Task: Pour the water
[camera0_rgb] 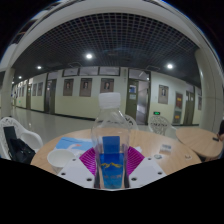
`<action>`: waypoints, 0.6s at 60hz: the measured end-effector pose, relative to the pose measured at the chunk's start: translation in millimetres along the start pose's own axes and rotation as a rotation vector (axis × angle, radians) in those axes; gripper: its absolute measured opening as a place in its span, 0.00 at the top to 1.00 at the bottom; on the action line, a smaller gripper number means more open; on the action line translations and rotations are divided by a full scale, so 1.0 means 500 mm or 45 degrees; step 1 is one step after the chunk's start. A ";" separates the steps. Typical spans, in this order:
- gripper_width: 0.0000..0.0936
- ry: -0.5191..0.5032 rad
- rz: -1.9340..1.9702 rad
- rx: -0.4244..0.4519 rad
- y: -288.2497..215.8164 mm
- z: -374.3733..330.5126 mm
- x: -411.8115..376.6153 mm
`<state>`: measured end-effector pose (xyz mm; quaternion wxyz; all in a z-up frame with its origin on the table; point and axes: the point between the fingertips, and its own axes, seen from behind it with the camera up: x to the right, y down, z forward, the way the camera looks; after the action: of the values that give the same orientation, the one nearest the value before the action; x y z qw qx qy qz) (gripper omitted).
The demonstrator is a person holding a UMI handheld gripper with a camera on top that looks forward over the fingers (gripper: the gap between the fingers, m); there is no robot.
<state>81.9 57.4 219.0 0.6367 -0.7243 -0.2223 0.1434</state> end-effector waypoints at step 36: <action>0.21 -0.076 0.148 -0.146 0.048 0.046 0.042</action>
<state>92.2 85.4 193.4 0.5778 -0.7668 -0.2065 0.1886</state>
